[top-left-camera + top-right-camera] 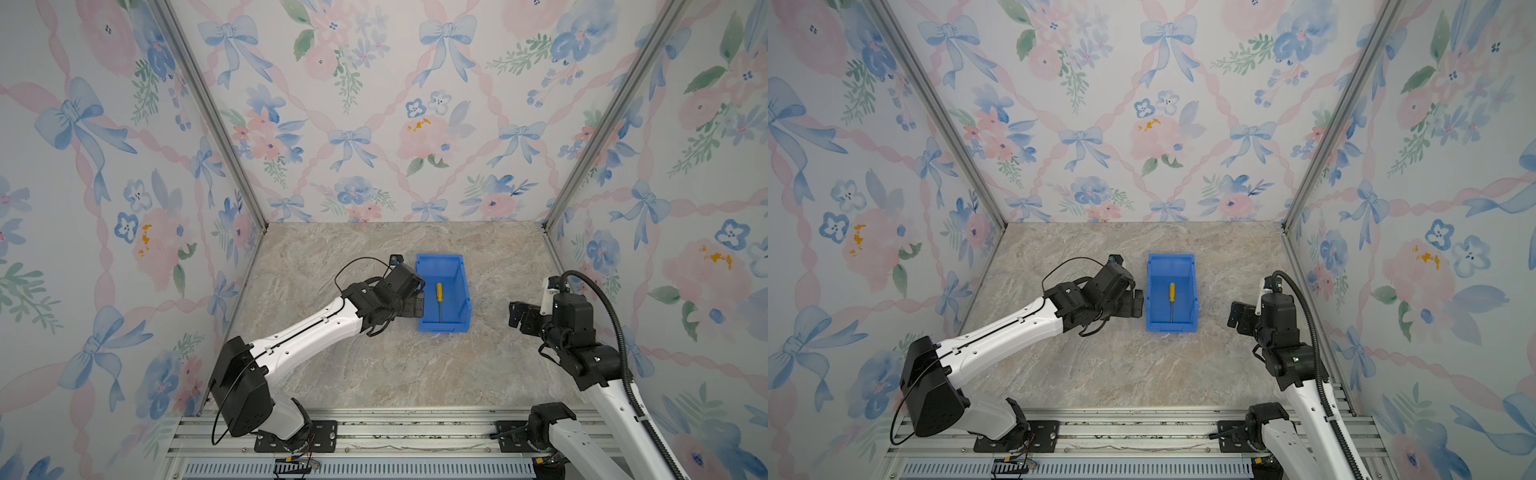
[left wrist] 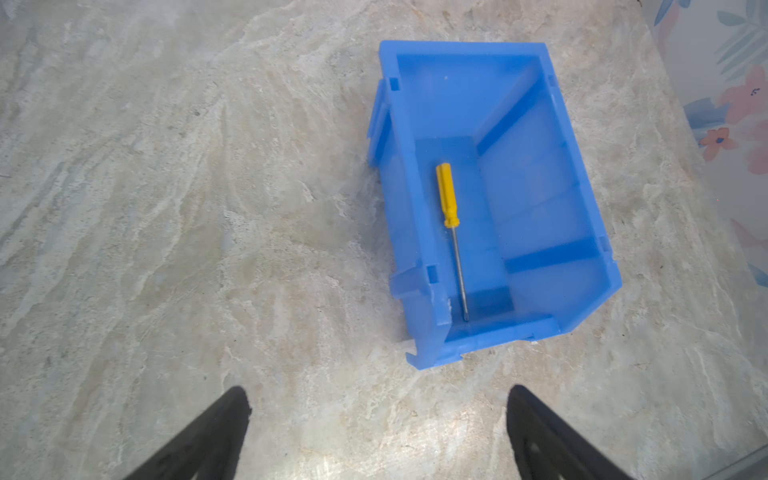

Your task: Put the screwdriver in the bin

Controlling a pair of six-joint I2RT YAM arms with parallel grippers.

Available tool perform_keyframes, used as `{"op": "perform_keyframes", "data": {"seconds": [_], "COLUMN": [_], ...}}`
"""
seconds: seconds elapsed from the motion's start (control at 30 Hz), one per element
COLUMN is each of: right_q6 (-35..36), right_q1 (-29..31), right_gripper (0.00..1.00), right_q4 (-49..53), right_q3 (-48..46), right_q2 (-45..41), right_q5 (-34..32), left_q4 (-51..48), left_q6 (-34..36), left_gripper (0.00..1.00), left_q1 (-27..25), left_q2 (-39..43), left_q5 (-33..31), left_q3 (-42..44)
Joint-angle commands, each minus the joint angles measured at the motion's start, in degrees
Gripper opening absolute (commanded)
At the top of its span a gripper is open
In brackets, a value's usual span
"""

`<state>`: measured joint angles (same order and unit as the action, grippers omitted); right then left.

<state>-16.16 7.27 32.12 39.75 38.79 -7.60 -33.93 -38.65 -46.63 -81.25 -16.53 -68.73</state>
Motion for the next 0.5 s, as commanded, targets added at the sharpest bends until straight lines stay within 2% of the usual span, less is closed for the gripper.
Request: {"op": "perform_keyframes", "data": {"seconds": [0.0, 0.13, 0.3, 0.47], "right_q6": [-0.9, -0.1, 5.3, 10.5], "right_q1": [-1.5, -2.2, -2.3, -2.3], "right_gripper": [0.97, 0.97, 0.97, 0.97], "right_q4": [-1.2, -2.8, -11.0, -11.6], "right_q3": [-1.5, -4.1, -10.4, -12.8], "right_q2": [-1.4, -3.4, -10.9, -12.1], "right_q5": [-2.3, -6.1, -3.1, -1.7], "left_q4": [3.9, 6.4, 8.1, 8.1], "left_q6": [4.0, 7.4, 9.1, 8.5], "left_gripper": [0.98, 0.97, 0.97, 0.97], "left_q1": [3.6, 8.4, 13.3, 15.9], "left_q2": [5.1, 11.3, 18.8, 22.3], "left_q5": [-0.3, -1.5, -4.4, -7.9], "left_q3": [5.4, 11.9, 18.5, 22.4]}}
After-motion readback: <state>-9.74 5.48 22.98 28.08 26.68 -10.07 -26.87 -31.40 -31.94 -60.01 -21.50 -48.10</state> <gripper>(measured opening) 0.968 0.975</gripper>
